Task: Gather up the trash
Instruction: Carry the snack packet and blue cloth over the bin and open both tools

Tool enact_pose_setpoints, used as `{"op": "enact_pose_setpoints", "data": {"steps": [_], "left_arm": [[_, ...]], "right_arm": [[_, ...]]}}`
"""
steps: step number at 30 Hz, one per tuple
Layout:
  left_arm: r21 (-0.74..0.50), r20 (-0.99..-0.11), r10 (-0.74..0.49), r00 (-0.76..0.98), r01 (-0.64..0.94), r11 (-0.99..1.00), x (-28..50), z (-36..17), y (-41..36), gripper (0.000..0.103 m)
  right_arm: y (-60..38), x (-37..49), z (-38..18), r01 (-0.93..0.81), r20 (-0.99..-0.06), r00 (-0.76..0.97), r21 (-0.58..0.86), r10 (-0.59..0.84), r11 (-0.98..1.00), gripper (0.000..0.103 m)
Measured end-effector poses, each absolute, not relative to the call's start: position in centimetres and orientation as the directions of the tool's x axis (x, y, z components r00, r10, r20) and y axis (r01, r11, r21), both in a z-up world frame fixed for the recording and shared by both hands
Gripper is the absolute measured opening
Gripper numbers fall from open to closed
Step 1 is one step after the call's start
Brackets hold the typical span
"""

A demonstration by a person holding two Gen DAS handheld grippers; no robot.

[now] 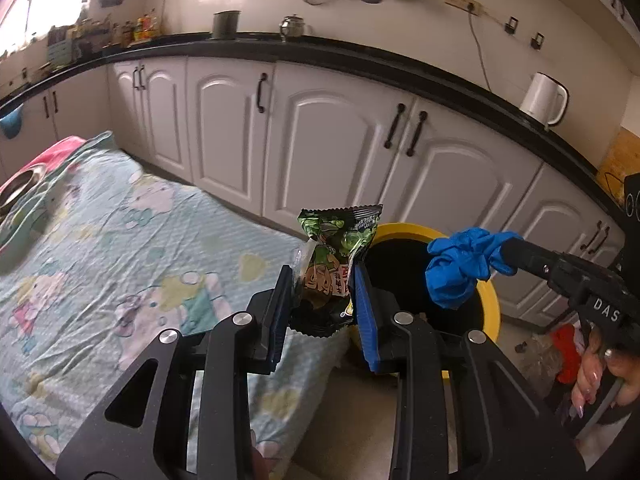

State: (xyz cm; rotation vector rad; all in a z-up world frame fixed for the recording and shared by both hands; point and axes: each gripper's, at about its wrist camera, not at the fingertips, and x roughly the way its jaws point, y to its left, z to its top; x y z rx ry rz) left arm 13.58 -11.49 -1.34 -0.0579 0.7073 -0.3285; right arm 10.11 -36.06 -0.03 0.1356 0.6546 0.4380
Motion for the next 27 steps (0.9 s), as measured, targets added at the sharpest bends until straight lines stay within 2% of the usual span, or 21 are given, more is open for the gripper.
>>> {"op": "enact_pose_setpoints", "data": {"steps": [12,27], "left_arm": [[-0.162,-0.615,-0.381,0.690,0.363,0.918,14.0,-0.9,-16.0,0.023],[-0.143,-0.634,-0.424,0.646,0.441,0.886,15.5,-2.7,-21.3,0.023]], "right_arm": [[-41.1,8.5,0.1,-0.226,-0.529,0.772,0.289,0.352,0.930,0.004],[-44.6,8.0,-1.3,-0.109,-0.535,0.810,0.267,0.242,0.957,0.004]]}}
